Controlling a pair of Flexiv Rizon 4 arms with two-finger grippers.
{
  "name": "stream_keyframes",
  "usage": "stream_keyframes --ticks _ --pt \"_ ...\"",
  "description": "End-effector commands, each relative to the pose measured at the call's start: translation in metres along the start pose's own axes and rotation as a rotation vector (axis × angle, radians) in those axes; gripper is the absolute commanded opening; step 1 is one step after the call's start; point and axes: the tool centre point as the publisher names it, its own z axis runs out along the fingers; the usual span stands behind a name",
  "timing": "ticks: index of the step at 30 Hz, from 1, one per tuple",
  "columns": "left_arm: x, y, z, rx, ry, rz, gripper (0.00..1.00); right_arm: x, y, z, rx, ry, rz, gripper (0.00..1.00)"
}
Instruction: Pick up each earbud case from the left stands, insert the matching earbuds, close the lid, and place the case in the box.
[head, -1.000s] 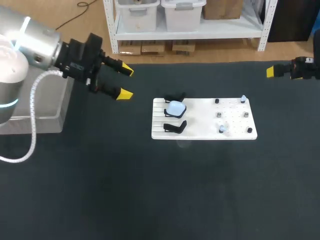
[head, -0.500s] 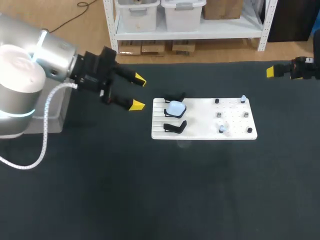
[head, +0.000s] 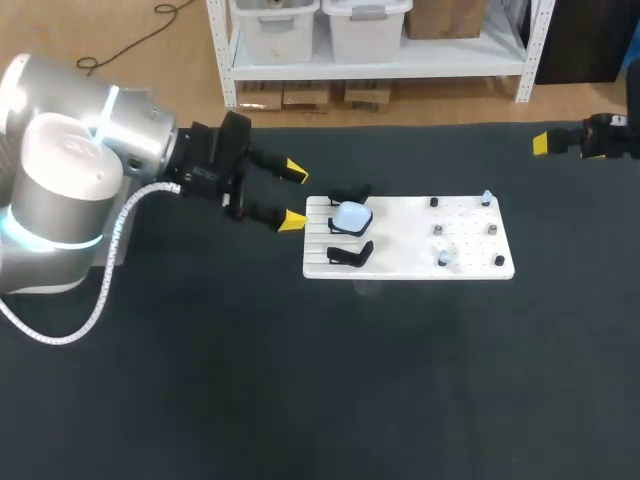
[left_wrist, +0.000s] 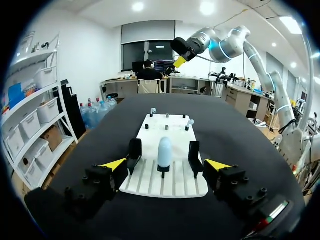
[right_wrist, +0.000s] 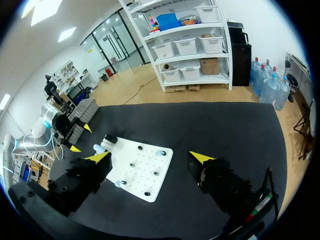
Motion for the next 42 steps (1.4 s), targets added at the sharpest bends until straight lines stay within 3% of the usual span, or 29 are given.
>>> stream_keyframes --ticks 1,14,17,22,32,42 --pt "0.003 0.001 0.009 -0.017 -0.018 0.014 1.00 0.000 0.000 0.000 -0.001 0.000 0.000 1.00" --pt "0.003 -0.006 0.024 0.009 -0.060 0.025 1.00 0.000 0.000 0.000 -0.001 0.000 0.000 1.00" --pt "0.004 -0.007 0.028 0.014 -0.063 0.029 0.89 0.000 0.000 0.000 -0.001 0.000 0.000 1.00" --pt "0.006 -0.007 0.035 0.021 -0.058 0.037 0.81 0.000 0.000 0.000 -0.001 0.000 0.000 1.00" --pt "0.008 -0.001 0.049 0.023 -0.051 0.036 0.81 0.000 0.000 0.000 -0.001 0.000 0.000 1.00" --pt "0.011 0.004 0.060 0.034 -0.054 0.040 0.73 0.000 0.000 0.000 -0.001 0.000 0.000 1.00"
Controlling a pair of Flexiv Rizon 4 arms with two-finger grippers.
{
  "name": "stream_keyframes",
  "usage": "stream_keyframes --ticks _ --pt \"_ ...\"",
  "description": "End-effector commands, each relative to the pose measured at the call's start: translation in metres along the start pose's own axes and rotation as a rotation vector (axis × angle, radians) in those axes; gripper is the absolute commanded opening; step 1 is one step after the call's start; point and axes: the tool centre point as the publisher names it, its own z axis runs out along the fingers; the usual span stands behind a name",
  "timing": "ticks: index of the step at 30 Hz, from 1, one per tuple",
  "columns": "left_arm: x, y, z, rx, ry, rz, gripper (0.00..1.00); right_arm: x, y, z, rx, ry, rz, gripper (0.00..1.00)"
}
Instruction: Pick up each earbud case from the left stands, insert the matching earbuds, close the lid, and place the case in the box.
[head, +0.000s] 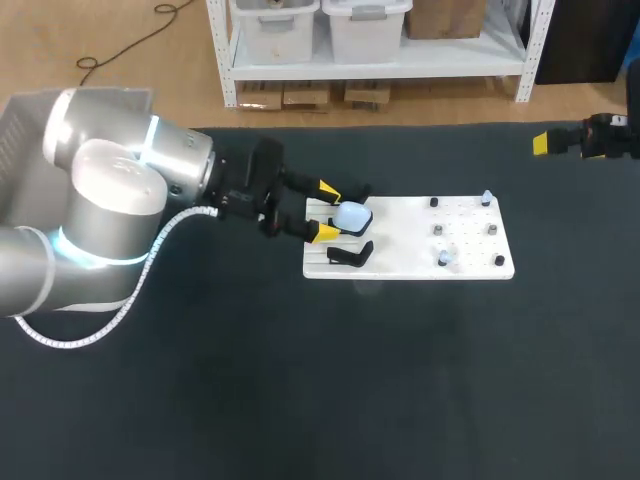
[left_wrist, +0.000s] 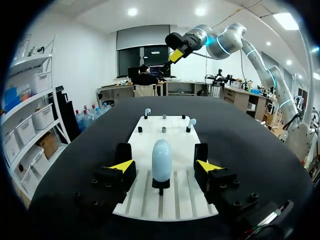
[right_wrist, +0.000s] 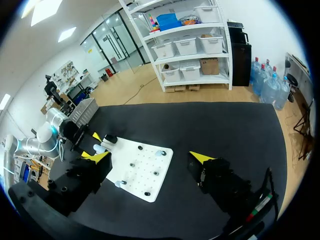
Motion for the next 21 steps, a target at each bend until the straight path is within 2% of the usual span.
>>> stream_keyframes --ticks 1,11,21 --pt "0.0046 0.0074 0.0052 0.009 -0.001 0.001 0.72 0.0001 -0.0002 -0.0003 -0.001 0.000 0.000 1.00" --pt "0.0072 0.0130 0.0097 0.014 0.002 -0.008 0.60 0.0001 -0.0002 -0.0003 -0.001 0.000 0.000 1.00" --pt "0.0075 0.0139 0.0143 0.024 -0.004 -0.014 0.56 0.0001 -0.0002 -0.0003 -0.001 0.000 0.000 1.00"
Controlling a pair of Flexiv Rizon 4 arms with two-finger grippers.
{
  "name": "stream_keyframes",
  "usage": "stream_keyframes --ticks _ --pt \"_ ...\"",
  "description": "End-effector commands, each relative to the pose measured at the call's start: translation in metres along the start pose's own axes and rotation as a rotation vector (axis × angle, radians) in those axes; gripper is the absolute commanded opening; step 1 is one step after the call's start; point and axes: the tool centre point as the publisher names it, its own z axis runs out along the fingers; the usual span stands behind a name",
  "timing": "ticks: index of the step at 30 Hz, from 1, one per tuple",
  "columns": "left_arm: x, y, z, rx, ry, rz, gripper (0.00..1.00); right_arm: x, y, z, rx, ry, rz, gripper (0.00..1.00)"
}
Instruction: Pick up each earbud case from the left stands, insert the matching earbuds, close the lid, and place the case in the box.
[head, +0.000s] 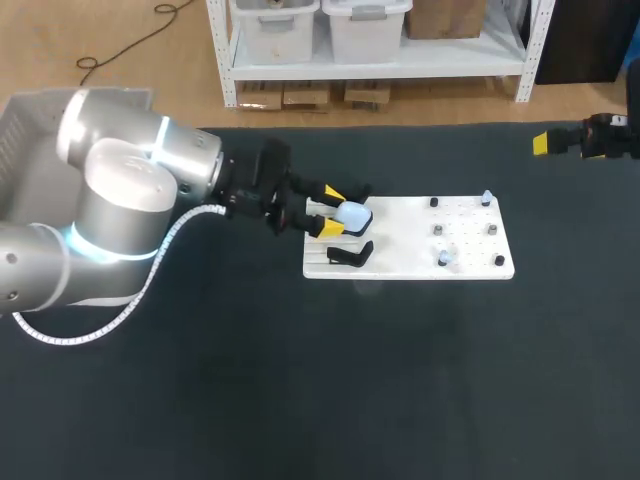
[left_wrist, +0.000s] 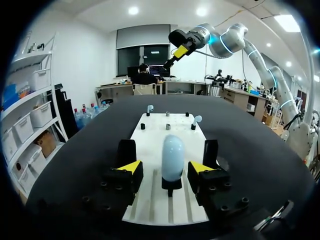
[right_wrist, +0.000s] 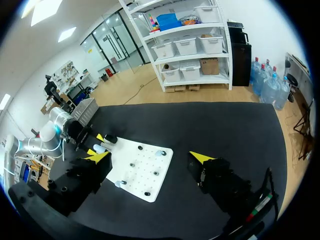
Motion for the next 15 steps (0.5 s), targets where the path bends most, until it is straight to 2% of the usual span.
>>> stream_keyframes --ticks 1,6,15 --pt "0.0007 0.0032 0.0025 0.007 -0.001 -0.001 0.55 0.0001 -0.0002 -0.0003 -0.001 0.000 0.000 1.00" --pt "0.0007 0.0035 0.0037 0.012 -0.005 -0.002 0.48 0.0001 -0.0002 -0.0003 -0.001 0.000 0.000 1.00" --pt "0.0008 -0.0012 0.0074 0.027 -0.008 -0.001 0.47 0.0001 -0.0002 -0.0003 -0.001 0.000 0.000 1.00"
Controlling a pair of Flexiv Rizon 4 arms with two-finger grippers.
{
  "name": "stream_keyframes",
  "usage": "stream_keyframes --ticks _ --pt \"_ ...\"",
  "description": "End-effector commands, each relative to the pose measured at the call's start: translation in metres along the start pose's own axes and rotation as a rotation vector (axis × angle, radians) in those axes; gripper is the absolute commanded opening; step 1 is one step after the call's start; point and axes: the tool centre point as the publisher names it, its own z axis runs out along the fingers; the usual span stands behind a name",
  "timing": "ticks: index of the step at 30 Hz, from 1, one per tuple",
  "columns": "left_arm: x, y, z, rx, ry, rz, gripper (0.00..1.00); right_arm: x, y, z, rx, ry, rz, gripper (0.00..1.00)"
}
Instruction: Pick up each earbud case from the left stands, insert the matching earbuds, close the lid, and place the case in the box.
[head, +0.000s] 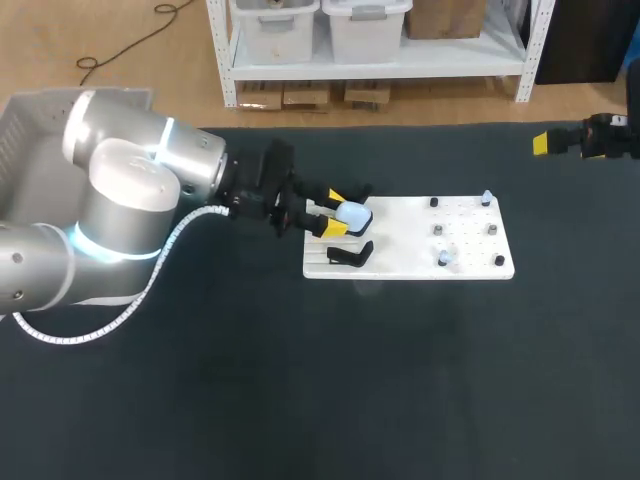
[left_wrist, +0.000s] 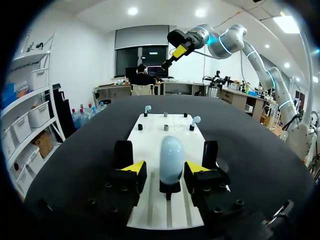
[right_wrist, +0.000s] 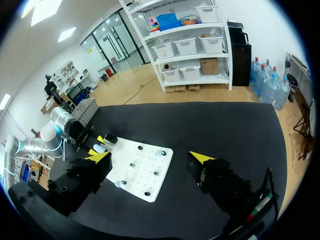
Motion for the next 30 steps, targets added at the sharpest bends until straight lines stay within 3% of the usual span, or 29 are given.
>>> stream_keyframes --ticks 1,10,20,24,28,30 --pt "0.0006 0.0017 0.0017 0.006 0.000 0.001 0.47 0.0001 -0.0001 -0.0003 -0.001 0.000 0.000 1.00" --pt "-0.0011 0.0009 0.0036 0.010 -0.005 -0.002 0.45 0.0001 -0.0001 -0.0003 -0.001 0.000 0.000 1.00" --pt "-0.0019 -0.0007 0.0054 0.013 -0.009 0.010 0.36 0.0001 -0.0001 -0.0003 -0.001 0.000 0.000 1.00" --pt "-0.0021 -0.0013 0.0060 0.016 -0.009 0.016 0.25 0.0001 -0.0001 -0.0003 -0.001 0.000 0.000 1.00" --pt "-0.0016 -0.0028 0.0066 0.017 -0.008 0.020 0.00 0.0001 -0.0001 -0.0003 -0.001 0.000 0.000 1.00" --pt "-0.0013 -0.0040 0.0063 0.018 -0.008 0.022 0.00 0.0001 -0.0001 -0.0003 -0.001 0.000 0.000 1.00"
